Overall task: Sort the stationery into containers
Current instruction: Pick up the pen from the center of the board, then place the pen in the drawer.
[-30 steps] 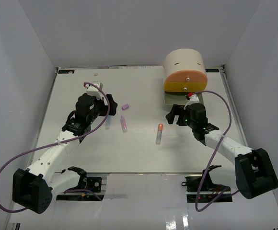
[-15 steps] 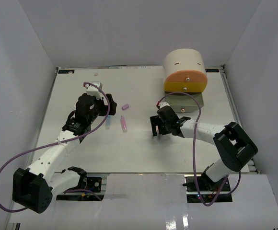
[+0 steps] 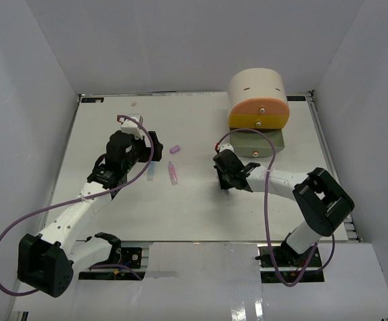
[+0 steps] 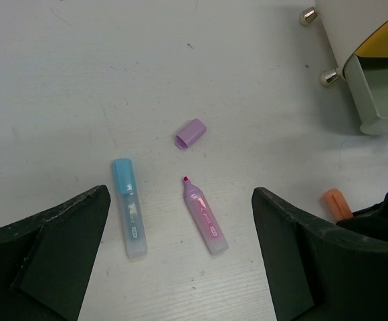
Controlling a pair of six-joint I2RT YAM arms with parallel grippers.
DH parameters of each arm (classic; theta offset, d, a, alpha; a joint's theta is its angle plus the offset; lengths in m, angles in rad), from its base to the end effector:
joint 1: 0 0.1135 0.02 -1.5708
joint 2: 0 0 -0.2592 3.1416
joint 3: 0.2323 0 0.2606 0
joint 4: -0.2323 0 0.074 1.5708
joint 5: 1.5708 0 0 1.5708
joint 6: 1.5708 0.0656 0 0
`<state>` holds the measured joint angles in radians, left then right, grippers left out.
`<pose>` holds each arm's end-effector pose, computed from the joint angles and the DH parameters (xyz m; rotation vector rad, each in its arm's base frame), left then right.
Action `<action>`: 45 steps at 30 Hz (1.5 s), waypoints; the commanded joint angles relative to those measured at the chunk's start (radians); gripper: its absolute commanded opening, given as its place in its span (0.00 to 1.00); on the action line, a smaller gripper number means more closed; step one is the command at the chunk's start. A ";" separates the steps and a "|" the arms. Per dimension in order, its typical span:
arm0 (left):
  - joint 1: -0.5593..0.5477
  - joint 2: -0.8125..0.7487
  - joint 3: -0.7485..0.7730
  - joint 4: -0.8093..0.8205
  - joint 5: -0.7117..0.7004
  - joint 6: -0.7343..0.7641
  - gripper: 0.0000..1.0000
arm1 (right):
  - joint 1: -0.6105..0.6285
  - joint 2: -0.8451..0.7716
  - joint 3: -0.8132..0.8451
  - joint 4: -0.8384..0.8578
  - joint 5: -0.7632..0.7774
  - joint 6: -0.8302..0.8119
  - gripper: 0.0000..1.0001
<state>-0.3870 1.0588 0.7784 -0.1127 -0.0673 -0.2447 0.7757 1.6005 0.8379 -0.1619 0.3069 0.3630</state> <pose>0.2629 -0.1024 0.2735 0.0963 1.9769 -0.3472 0.2529 0.2202 0.1318 -0.3756 2.4104 0.1224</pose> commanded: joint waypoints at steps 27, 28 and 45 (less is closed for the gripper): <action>0.007 -0.017 0.010 -0.005 -0.022 -0.007 0.98 | -0.461 -0.378 -0.071 0.407 0.084 0.543 0.10; 0.007 -0.019 0.010 -0.005 -0.020 -0.008 0.98 | -0.469 -0.375 -0.079 0.413 0.101 0.571 0.11; 0.007 -0.019 0.009 -0.007 -0.022 -0.008 0.98 | -0.515 -0.249 -0.071 0.429 0.187 0.735 0.19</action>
<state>-0.3870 1.0611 0.7784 -0.1135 -0.0727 -0.2455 0.2699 1.3460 0.7551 0.2123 0.4442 1.0451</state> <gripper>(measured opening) 0.979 0.322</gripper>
